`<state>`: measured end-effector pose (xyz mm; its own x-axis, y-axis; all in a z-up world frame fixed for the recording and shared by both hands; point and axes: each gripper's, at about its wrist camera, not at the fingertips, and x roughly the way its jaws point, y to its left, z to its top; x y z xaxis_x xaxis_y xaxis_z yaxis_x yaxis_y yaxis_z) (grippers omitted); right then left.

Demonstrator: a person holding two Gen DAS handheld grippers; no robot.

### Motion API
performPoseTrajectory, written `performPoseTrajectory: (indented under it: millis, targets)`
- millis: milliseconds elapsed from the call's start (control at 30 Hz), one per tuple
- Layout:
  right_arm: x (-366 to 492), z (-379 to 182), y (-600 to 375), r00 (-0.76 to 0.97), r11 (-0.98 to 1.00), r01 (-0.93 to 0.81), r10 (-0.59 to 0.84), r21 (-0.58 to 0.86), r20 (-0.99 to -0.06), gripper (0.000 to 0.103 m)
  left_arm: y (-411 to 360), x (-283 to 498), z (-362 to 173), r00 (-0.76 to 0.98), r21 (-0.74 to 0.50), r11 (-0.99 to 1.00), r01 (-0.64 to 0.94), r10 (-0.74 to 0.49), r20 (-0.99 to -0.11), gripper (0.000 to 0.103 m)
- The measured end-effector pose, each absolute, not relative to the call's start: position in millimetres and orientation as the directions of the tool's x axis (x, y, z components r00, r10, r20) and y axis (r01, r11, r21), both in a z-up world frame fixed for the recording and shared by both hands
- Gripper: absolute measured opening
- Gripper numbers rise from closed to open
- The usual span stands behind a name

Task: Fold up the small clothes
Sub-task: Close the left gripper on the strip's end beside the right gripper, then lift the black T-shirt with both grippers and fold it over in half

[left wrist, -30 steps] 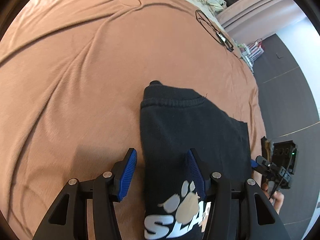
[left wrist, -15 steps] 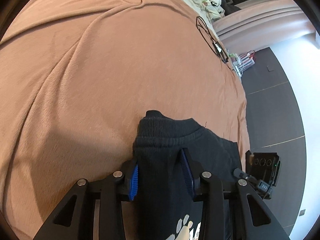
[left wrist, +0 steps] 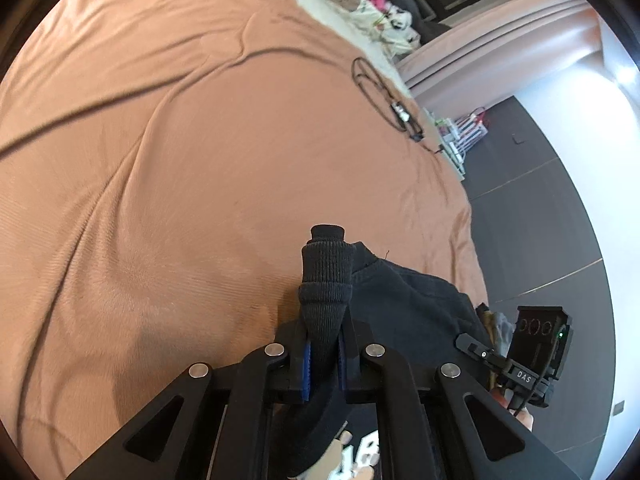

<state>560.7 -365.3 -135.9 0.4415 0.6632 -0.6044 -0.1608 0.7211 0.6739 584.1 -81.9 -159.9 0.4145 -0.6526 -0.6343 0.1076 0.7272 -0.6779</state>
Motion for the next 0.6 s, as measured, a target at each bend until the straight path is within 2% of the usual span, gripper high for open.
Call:
performPoseTrajectory:
  millis: [600]
  targets:
    - [434.7, -40.3, -323.7, 0.632, 0.836, -0.269, 0.528, 0.478, -0.567, 0.01, -68.7, 523.5, -69.0, 0.483, -0.718, 0.654, 0.24, -0.721, -0.496, 0.009]
